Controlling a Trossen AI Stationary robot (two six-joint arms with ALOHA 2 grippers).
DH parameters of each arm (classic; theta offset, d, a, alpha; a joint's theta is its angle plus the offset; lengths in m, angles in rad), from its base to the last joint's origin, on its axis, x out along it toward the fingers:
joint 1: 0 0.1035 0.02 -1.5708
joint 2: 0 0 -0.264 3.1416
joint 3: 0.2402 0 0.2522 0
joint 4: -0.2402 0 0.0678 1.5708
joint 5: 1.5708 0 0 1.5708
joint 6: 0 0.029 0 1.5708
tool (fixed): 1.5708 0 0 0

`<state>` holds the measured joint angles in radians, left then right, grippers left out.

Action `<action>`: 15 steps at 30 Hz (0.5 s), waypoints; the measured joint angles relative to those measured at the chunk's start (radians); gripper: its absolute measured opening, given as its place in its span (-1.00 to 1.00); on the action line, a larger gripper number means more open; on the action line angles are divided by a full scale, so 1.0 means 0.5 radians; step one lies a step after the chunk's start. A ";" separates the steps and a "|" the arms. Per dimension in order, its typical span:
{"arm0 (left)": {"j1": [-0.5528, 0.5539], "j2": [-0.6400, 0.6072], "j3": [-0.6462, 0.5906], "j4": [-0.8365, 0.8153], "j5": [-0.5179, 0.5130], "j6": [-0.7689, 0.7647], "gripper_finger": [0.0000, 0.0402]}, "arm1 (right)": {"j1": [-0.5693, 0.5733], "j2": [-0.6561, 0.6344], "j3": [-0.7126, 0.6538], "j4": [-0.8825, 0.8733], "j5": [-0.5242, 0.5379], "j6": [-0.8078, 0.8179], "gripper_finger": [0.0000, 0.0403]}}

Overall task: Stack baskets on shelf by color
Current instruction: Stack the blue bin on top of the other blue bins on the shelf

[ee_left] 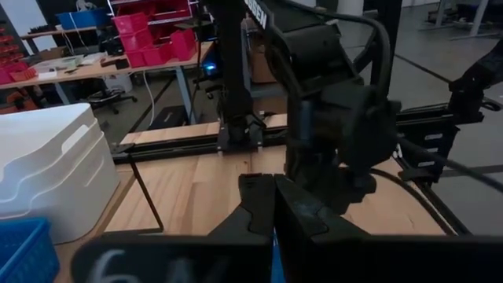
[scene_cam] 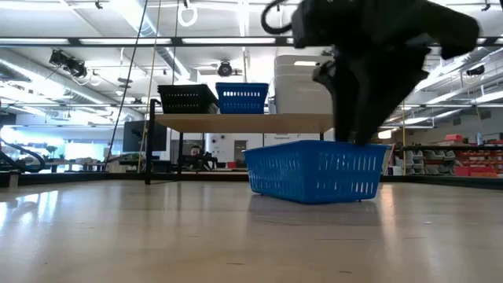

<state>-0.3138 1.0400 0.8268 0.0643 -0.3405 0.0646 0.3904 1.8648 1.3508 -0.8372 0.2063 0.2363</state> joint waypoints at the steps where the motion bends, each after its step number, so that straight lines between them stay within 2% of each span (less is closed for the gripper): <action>1: 0.000 0.000 0.000 -0.001 0.000 0.000 -0.97 | -0.001 0.000 -0.020 0.002 -0.028 -0.001 -0.03; 4: 0.000 0.000 0.000 0.001 0.000 0.010 -0.97 | -0.001 0.000 -0.086 0.009 -0.109 -0.001 -0.03; 10: 0.000 0.000 0.000 0.001 0.000 0.016 -0.97 | -0.012 0.000 -0.185 0.107 0.005 -0.051 -0.06; 13: 0.000 0.000 0.000 0.001 0.001 0.016 -0.97 | -0.032 0.000 -0.261 0.282 -0.009 -0.120 -0.19; 15: 0.000 0.000 0.000 0.001 0.000 0.017 -0.97 | -0.054 0.000 -0.330 0.397 -0.110 -0.158 -0.34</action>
<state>-0.3138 1.0401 0.8268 0.0647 -0.3405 0.0731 0.3632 1.8648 1.1859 -0.6388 0.1511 0.1571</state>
